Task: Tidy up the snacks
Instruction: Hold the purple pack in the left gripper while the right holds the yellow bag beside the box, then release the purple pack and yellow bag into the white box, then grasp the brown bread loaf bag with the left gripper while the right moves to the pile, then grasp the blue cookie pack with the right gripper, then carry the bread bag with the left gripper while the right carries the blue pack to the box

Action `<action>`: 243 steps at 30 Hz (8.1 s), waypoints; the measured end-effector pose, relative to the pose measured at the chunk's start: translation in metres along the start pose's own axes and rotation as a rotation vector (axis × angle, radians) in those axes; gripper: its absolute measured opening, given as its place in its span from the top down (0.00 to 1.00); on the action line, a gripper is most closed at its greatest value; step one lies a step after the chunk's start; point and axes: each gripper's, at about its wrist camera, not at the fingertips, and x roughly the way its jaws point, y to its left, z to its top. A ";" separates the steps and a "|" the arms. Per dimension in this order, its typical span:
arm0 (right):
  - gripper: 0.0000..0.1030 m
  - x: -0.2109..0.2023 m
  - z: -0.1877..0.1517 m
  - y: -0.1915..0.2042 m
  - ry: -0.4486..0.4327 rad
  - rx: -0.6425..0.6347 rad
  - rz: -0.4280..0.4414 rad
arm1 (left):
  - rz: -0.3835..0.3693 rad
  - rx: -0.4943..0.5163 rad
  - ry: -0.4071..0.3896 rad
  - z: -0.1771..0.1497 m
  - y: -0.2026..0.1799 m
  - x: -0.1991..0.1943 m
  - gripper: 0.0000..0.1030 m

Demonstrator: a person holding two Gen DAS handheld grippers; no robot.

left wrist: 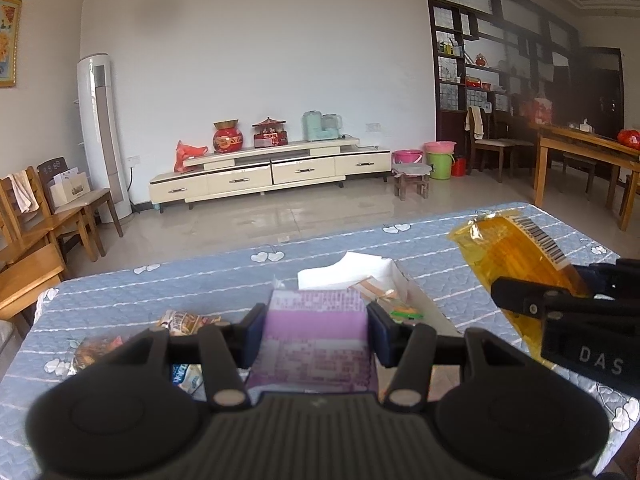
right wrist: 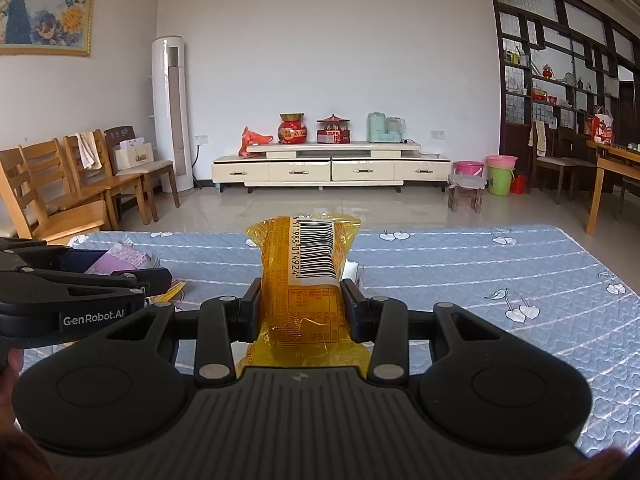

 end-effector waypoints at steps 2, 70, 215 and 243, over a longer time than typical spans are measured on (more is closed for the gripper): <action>0.53 0.002 0.000 0.001 0.004 0.002 -0.002 | -0.003 0.001 0.004 0.000 -0.002 0.002 0.49; 0.00 0.045 0.008 0.057 0.078 -0.011 0.024 | -0.003 -0.062 0.042 -0.035 0.042 0.006 0.08; 0.43 0.029 -0.036 0.133 0.124 -0.128 0.243 | 0.177 -0.267 0.060 -0.092 0.138 -0.054 0.22; 0.43 0.012 -0.035 0.105 0.109 -0.098 0.161 | 0.131 -0.239 0.063 -0.088 0.121 -0.052 0.22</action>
